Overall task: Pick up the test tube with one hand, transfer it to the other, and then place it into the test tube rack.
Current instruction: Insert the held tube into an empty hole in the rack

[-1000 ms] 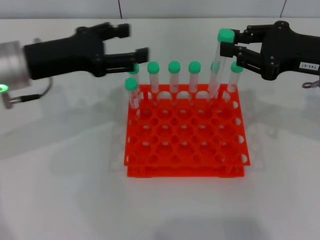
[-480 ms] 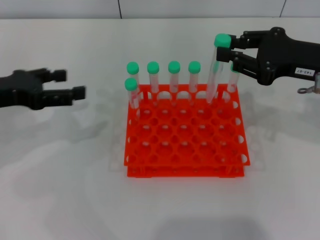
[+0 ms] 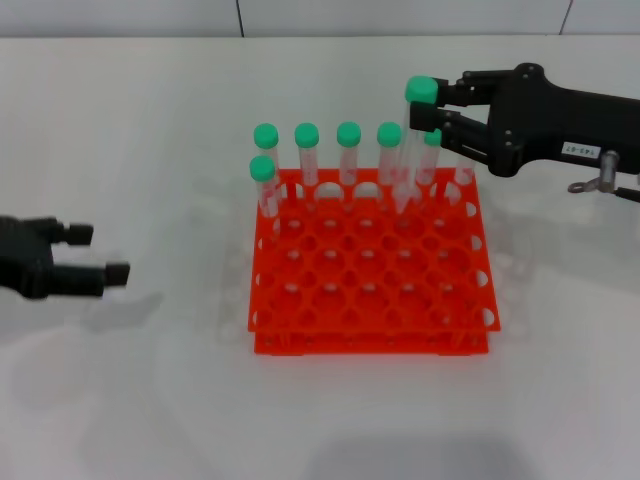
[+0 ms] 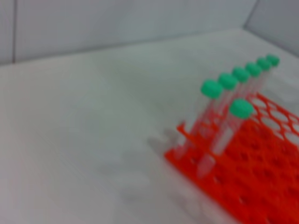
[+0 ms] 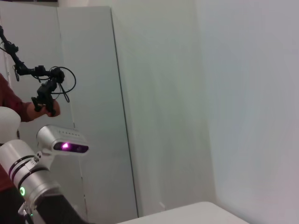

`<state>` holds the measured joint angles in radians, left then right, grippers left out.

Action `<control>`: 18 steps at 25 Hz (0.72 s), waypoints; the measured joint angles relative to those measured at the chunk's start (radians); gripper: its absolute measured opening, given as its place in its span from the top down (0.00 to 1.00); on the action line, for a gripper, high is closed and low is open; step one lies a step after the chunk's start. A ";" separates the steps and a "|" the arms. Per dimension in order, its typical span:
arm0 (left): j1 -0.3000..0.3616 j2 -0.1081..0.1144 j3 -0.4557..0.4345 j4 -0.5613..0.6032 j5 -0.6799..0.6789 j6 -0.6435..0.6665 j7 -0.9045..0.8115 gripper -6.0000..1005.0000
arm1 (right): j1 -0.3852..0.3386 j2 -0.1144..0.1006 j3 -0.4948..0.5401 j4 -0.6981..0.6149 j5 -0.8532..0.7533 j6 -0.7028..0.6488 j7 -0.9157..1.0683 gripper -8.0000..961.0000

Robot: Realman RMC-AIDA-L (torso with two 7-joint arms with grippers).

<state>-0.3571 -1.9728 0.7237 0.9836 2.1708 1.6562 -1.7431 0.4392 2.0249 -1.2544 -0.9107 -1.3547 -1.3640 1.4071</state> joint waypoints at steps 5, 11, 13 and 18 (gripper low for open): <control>-0.002 0.000 -0.003 -0.003 0.048 0.020 0.041 0.11 | 0.002 0.000 -0.045 0.003 0.051 0.010 -0.013 0.73; -0.007 -0.002 -0.001 -0.004 0.050 0.030 0.090 0.11 | 0.003 0.000 -0.104 0.005 0.082 0.050 -0.017 0.73; -0.010 -0.006 -0.001 -0.004 0.051 0.031 0.104 0.11 | 0.006 0.000 -0.129 0.005 0.095 0.074 -0.024 0.73; -0.021 -0.012 0.000 -0.007 0.052 0.046 0.130 0.11 | 0.015 0.000 -0.185 0.005 0.127 0.143 -0.040 0.73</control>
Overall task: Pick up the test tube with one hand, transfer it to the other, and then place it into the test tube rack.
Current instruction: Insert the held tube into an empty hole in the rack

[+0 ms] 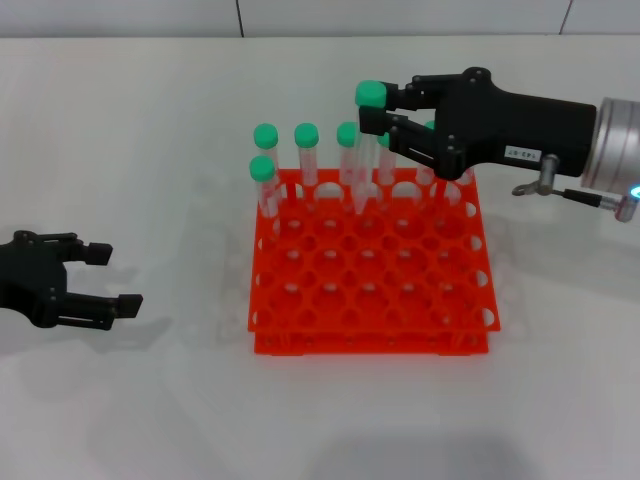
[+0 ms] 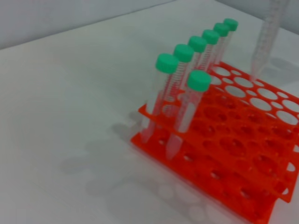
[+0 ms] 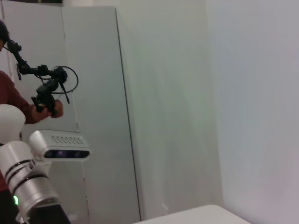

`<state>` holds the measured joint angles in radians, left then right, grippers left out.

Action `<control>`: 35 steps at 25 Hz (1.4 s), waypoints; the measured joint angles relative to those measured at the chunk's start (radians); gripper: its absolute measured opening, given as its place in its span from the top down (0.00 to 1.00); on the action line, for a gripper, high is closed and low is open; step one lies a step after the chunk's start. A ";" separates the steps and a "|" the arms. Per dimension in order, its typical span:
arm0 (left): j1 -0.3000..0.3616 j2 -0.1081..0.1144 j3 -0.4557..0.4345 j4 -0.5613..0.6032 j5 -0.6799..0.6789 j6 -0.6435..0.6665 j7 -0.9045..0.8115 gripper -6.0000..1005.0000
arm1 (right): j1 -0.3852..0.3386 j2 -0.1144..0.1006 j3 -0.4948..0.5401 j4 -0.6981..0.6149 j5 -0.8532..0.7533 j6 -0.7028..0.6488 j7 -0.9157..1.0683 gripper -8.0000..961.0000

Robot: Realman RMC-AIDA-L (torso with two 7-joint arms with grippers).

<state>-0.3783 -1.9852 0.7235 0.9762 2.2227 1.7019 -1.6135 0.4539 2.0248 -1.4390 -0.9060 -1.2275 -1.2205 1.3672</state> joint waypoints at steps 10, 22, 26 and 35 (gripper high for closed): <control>-0.013 -0.003 -0.001 -0.010 -0.004 0.007 0.012 0.11 | 0.022 0.002 -0.098 0.048 0.143 0.102 -0.119 0.73; -0.015 -0.005 -0.006 -0.010 -0.005 0.004 0.027 0.11 | 0.033 0.002 -0.178 0.129 0.316 0.108 -0.262 0.73; -0.016 -0.007 -0.006 -0.011 -0.006 0.003 0.030 0.11 | 0.040 0.003 -0.206 0.159 0.357 0.115 -0.297 0.73; -0.031 -0.012 -0.007 -0.026 -0.006 0.001 0.037 0.11 | 0.046 0.003 -0.224 0.184 0.365 0.121 -0.313 0.73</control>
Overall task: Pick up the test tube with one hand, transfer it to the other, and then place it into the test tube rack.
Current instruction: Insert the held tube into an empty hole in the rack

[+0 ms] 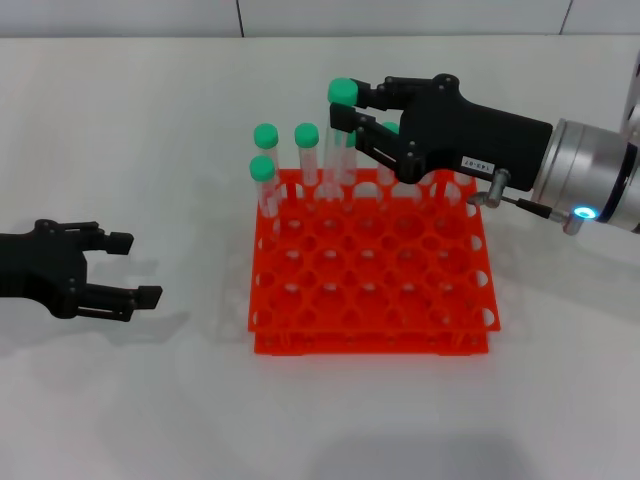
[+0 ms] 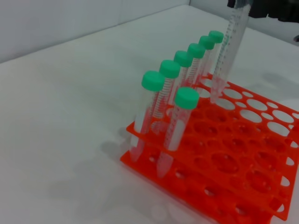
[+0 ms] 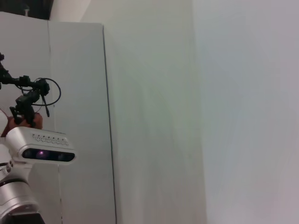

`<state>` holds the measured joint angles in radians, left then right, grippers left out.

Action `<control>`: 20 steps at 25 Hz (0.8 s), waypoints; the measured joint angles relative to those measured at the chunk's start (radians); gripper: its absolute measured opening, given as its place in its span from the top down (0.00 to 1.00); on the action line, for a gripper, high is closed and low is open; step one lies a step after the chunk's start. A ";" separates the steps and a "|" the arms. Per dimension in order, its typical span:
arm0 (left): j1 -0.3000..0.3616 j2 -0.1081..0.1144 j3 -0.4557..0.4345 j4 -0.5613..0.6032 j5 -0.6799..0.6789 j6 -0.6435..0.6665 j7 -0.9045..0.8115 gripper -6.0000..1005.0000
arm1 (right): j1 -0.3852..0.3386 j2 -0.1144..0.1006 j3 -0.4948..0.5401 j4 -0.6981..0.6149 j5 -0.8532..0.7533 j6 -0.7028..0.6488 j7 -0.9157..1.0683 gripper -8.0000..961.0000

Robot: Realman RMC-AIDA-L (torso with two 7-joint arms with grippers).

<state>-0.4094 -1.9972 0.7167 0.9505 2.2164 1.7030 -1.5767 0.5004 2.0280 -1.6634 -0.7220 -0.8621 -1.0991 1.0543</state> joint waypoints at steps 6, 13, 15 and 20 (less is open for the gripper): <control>0.001 -0.002 0.004 -0.009 0.004 0.003 0.012 0.11 | 0.005 0.000 -0.018 0.004 0.020 0.003 -0.014 0.73; 0.006 -0.003 0.006 -0.009 0.008 0.016 0.025 0.11 | 0.022 0.000 -0.040 0.035 0.071 0.012 -0.041 0.73; 0.006 -0.003 0.006 -0.009 0.008 0.019 0.032 0.11 | 0.024 0.000 -0.042 0.037 0.074 0.016 -0.041 0.73; 0.005 -0.003 0.006 -0.009 0.010 0.020 0.039 0.11 | 0.031 0.000 -0.048 0.038 0.076 0.023 -0.041 0.73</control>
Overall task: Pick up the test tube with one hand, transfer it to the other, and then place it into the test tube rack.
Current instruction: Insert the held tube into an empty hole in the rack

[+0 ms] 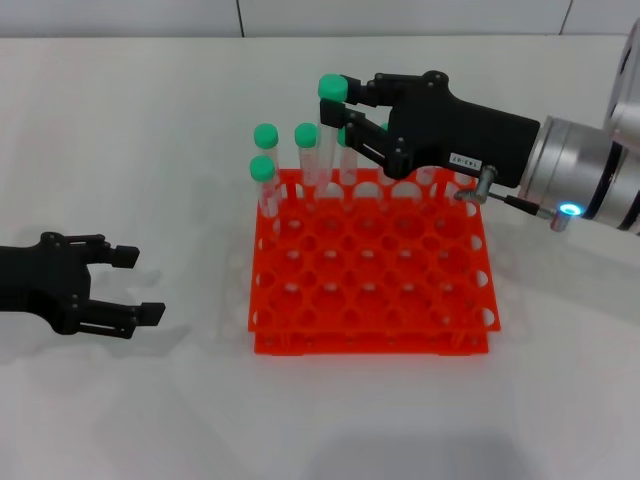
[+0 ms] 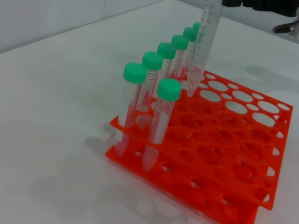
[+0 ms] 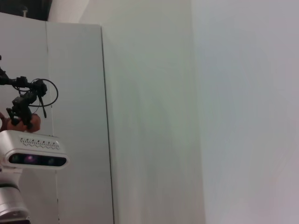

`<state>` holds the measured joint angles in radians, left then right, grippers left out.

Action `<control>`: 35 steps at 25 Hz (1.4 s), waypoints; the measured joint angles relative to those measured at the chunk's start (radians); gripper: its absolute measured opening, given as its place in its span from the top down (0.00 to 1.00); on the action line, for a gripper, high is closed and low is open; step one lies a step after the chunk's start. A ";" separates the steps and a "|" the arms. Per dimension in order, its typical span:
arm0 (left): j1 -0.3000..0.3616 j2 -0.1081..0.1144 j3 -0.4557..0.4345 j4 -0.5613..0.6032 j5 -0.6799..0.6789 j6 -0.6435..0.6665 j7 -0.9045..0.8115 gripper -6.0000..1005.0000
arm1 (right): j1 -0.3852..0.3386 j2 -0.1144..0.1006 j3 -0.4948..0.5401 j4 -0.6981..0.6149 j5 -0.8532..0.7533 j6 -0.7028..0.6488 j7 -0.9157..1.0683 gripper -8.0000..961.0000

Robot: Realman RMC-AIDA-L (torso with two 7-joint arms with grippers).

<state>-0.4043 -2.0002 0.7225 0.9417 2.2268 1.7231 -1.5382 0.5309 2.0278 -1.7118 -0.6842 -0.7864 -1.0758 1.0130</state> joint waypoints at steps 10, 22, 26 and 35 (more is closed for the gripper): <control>-0.004 0.000 0.000 0.000 0.002 -0.005 0.001 0.11 | 0.014 0.000 -0.092 0.012 0.098 0.054 -0.061 0.73; -0.012 0.001 0.000 0.000 0.002 -0.005 0.001 0.11 | 0.047 0.000 -0.181 0.063 0.242 0.081 -0.158 0.73; -0.013 0.001 0.000 0.000 0.002 -0.005 0.001 0.11 | 0.049 0.000 -0.188 0.065 0.244 0.081 -0.158 0.73; -0.013 0.002 0.000 0.000 0.002 -0.005 0.001 0.11 | 0.044 0.000 -0.210 0.064 0.257 0.080 -0.156 0.73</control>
<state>-0.4173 -1.9987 0.7225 0.9419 2.2288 1.7180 -1.5370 0.5746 2.0279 -1.9218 -0.6197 -0.5290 -0.9961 0.8567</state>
